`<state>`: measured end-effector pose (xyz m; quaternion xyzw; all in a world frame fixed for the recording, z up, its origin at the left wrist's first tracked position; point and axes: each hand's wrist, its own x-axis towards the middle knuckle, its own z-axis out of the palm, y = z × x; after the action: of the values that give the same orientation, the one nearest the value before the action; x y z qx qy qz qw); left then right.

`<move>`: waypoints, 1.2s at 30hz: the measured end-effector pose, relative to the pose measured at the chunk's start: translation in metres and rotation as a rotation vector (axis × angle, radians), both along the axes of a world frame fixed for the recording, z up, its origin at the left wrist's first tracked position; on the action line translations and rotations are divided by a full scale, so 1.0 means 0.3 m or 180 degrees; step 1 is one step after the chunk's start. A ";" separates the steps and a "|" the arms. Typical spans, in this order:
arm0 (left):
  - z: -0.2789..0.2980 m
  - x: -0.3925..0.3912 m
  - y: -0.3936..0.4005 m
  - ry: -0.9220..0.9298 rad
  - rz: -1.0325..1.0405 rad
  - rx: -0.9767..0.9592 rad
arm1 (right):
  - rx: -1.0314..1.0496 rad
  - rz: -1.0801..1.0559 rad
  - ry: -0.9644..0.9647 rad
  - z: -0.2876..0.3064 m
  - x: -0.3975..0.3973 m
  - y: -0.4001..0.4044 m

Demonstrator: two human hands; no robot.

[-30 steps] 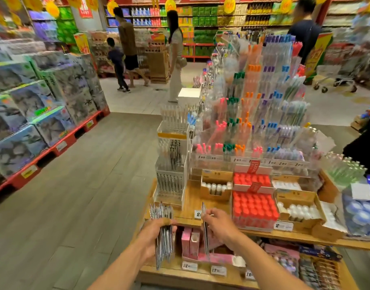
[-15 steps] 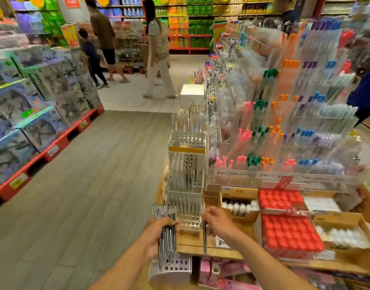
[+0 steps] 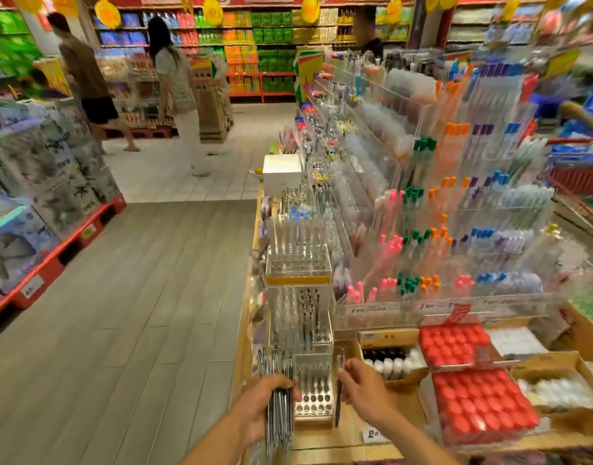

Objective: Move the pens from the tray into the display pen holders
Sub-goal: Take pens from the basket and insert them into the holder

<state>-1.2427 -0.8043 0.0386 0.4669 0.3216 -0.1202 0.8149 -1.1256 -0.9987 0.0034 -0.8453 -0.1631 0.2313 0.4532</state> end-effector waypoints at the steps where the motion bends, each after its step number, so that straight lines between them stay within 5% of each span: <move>1: 0.001 0.006 0.004 0.0005 -0.0025 -0.0002 | -0.0056 0.0015 -0.0165 0.000 -0.002 0.001; 20: -0.078 0.042 -0.011 0.0179 0.0176 -0.0291 | -0.0578 0.0253 -0.1105 -0.079 0.011 -0.013; 36: -0.087 0.042 -0.017 0.0245 0.0200 -0.0139 | -0.1340 0.0353 -0.1117 -0.101 -0.011 0.105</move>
<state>-1.2302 -0.8095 0.0127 0.4337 0.3646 -0.1193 0.8153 -1.1290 -0.9673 -0.0268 -0.9378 -0.2334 0.1346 0.2191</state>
